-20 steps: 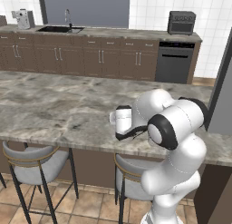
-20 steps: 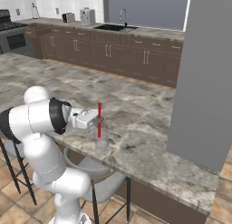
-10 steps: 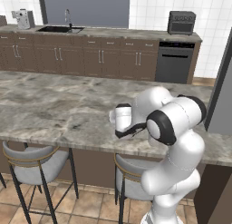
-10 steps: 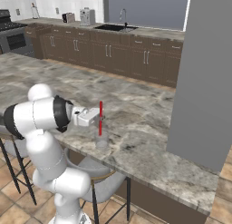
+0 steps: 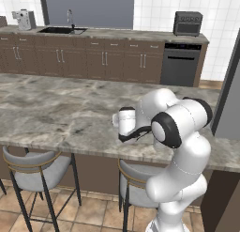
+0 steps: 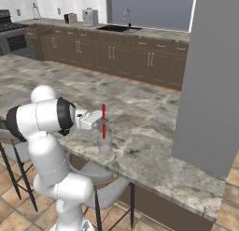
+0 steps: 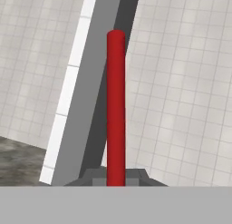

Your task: Take a straw from the drawer in front and place it inside the glass cup on the dining counter.

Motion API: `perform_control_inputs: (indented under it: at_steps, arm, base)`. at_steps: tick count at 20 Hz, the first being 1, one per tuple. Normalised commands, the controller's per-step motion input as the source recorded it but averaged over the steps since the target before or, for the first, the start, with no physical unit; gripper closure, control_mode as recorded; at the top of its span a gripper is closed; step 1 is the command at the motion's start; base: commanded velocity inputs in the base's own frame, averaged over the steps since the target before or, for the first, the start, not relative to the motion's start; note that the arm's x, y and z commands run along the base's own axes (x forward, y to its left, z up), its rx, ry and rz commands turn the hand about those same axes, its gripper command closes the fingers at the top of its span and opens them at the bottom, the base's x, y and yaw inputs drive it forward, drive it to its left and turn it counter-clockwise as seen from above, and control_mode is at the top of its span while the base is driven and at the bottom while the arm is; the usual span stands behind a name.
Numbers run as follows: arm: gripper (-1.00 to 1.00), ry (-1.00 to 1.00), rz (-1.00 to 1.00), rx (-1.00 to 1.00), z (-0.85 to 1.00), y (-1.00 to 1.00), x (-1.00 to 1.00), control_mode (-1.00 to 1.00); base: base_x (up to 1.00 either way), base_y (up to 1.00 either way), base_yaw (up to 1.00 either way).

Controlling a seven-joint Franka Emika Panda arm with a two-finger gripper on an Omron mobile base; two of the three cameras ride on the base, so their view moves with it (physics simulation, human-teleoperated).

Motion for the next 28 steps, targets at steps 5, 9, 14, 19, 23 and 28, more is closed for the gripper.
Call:
perform_control_inputs:
  at_steps: [5,9,14,19,23,28]
  arm:
    - [1.00,0.00,0.00,0.00,-0.14,0.00,0.00,-1.00]
    - [1.00,0.00,0.00,0.00,-0.27,0.00,0.00,-1.00]
    - [1.00,0.00,0.00,0.00,-0.24,0.00,0.00,-1.00]
    - [1.00,0.00,0.00,0.00,-0.17,0.00,0.01,-1.00]
    - [1.00,0.00,0.00,0.00,-0.11,0.00,0.14,-1.00]
    - [1.00,0.00,0.00,0.00,-0.11,0.00,0.23,-1.00]
  base:
    - [0.00,0.00,0.00]
    - [0.00,0.00,0.00]
    - [0.00,0.00,0.00]
    - [0.00,0.00,0.00]
    - [0.00,0.00,0.00]
    - [0.00,0.00,0.00]
